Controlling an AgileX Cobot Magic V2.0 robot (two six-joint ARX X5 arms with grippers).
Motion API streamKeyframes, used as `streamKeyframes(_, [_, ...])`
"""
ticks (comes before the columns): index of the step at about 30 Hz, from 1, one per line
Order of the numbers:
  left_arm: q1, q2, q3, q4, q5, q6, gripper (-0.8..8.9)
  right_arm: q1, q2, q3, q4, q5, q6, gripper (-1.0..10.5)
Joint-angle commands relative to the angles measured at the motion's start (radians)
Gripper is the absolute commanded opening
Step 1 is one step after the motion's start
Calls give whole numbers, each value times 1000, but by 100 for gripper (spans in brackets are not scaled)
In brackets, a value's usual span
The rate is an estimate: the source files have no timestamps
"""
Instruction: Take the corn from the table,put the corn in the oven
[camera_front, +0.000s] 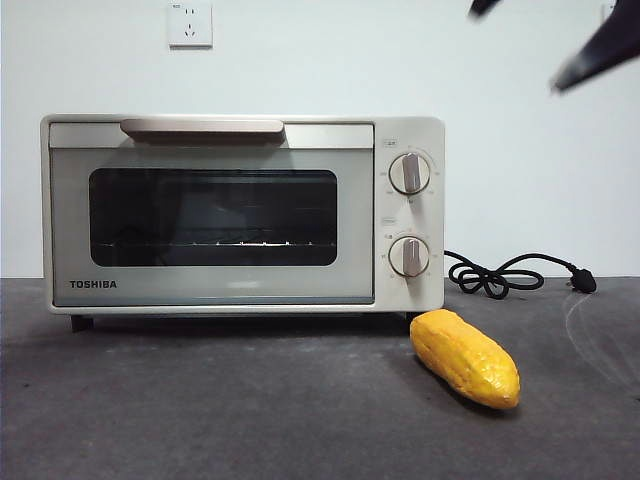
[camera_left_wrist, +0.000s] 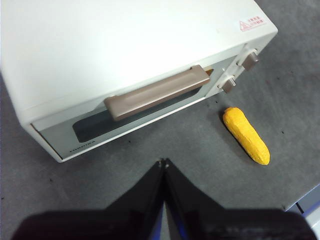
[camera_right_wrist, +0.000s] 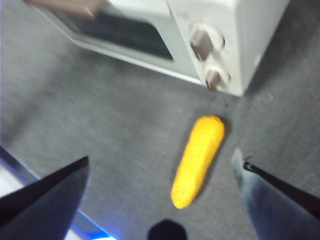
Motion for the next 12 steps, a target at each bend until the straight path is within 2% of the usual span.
streamKeyframes(1, [-6,5,1,0,-3,16,-6,50,60,1,3,49,5,514])
streamKeyframes(8, [-6,8,1,1,-4,19,-5,113,204,1,11,119,13,512])
streamKeyframes(12, [-6,8,1,2,-4,23,-5,113,282,1,15,122,12,505])
